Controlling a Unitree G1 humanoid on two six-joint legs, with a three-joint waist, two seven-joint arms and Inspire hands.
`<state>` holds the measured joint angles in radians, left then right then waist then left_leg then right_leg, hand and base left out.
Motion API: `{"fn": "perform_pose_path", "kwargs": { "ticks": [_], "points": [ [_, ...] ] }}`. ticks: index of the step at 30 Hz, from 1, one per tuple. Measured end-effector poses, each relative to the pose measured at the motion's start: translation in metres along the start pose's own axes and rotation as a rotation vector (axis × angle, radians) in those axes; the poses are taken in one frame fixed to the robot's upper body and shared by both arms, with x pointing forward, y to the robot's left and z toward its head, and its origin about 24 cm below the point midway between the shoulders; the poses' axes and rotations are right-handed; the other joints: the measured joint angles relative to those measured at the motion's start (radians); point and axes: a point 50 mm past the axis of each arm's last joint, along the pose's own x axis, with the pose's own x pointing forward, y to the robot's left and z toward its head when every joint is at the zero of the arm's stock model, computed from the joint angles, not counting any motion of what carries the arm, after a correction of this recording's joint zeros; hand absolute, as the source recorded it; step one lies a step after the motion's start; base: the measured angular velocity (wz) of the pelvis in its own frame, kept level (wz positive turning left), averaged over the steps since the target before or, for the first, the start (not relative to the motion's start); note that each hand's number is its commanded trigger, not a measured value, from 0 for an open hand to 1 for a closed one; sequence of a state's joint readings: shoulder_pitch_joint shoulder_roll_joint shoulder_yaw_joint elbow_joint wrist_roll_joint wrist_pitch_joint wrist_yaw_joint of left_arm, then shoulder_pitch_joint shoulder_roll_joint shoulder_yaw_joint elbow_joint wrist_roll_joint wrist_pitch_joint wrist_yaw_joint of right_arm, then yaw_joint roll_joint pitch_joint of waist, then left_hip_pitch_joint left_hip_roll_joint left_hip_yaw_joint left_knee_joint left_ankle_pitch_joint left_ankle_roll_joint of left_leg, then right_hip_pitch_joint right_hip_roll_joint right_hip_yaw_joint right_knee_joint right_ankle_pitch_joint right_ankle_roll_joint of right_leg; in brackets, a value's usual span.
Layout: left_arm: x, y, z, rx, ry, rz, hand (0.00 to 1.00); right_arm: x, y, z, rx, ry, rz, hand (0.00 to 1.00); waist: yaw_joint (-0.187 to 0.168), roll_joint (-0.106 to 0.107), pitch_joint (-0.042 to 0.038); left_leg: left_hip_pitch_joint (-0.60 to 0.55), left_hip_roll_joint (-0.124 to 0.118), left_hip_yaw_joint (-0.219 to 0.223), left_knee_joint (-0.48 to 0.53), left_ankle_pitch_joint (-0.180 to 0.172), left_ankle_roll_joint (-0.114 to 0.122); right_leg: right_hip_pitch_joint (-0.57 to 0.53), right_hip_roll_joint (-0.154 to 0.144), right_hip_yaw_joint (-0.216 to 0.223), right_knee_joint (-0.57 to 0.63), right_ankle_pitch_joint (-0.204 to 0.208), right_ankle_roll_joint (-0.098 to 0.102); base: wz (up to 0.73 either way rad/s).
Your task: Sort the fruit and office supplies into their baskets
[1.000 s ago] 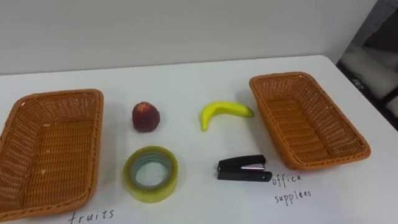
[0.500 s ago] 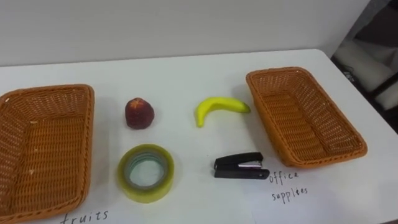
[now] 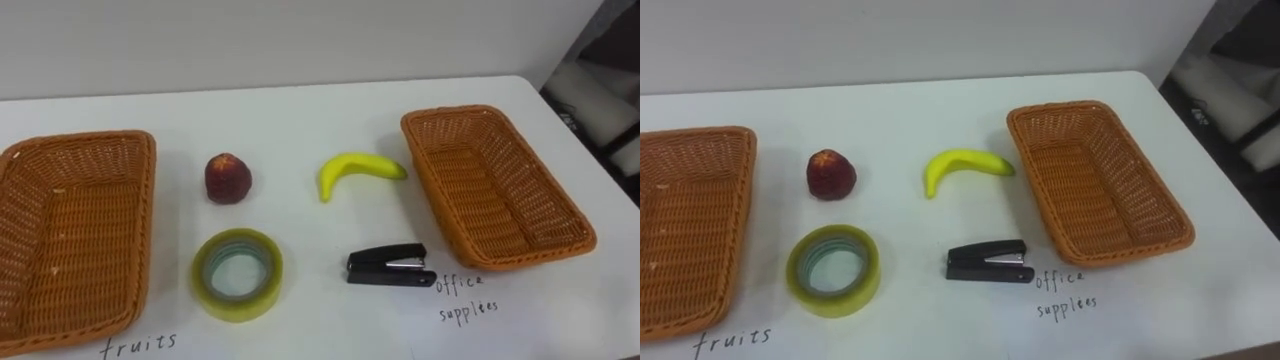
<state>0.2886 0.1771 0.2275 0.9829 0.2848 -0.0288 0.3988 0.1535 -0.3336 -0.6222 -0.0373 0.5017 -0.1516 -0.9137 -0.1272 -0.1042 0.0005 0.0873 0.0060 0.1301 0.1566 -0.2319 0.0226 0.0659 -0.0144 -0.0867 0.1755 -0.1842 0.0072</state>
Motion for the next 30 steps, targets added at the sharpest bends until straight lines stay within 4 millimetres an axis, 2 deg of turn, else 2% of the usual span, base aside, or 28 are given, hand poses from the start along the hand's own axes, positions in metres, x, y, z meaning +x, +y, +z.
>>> {"fn": "perform_pose_path", "kwargs": {
  "ticks": [6, 13, 15, 22, 26, 30],
  "points": [
    [0.000, -0.002, -0.003, 0.012, 0.019, -0.011, 0.00, -0.003, 0.012, 0.021, -0.053, -0.174, 0.075, 0.00, 0.018, -0.006, 0.0013, -0.007, 0.000, -0.001, 0.006, 0.000, 0.000, -0.001, 0.000, -0.005, -0.002, 0.000, 0.000, 0.00],
    [-0.001, -0.008, -0.001, 0.048, 0.007, -0.065, 0.00, -0.013, 0.039, 0.042, 0.064, -0.222, 0.179, 0.00, 0.027, -0.011, 0.0021, -0.006, 0.000, -0.010, 0.010, 0.000, 0.000, 0.007, -0.002, -0.027, -0.002, 0.000, 0.000, 0.05],
    [-0.001, -0.008, -0.001, 0.050, 0.007, -0.068, 0.00, -0.014, 0.049, 0.048, 0.082, -0.244, 0.225, 0.00, 0.027, -0.012, 0.0047, -0.007, -0.001, -0.017, 0.011, 0.000, 0.000, 0.008, -0.003, -0.030, -0.002, 0.000, 0.000, 0.05],
    [0.000, -0.008, -0.004, 0.059, 0.028, -0.072, 0.00, -0.012, 0.061, 0.066, 0.080, -0.331, 0.292, 0.00, 0.049, -0.013, 0.0058, -0.005, -0.001, -0.020, 0.011, 0.000, 0.000, 0.011, -0.003, -0.030, -0.003, 0.000, 0.000, 0.01],
    [0.000, -0.008, -0.004, 0.061, 0.029, -0.072, 0.00, -0.024, 0.074, 0.081, 0.135, -0.387, 0.383, 0.00, 0.051, -0.013, 0.0065, -0.003, 0.000, -0.023, 0.013, 0.000, -0.001, 0.016, -0.002, -0.033, -0.005, 0.000, 0.000, 0.02],
    [0.000, -0.009, -0.003, 0.066, 0.028, -0.074, 0.00, -0.037, 0.084, 0.087, 0.145, -0.421, 0.481, 0.00, 0.057, -0.014, 0.0076, -0.003, -0.001, -0.026, 0.015, 0.000, -0.001, 0.019, -0.003, -0.041, -0.005, 0.000, 0.000, 0.04]
  ]
}}
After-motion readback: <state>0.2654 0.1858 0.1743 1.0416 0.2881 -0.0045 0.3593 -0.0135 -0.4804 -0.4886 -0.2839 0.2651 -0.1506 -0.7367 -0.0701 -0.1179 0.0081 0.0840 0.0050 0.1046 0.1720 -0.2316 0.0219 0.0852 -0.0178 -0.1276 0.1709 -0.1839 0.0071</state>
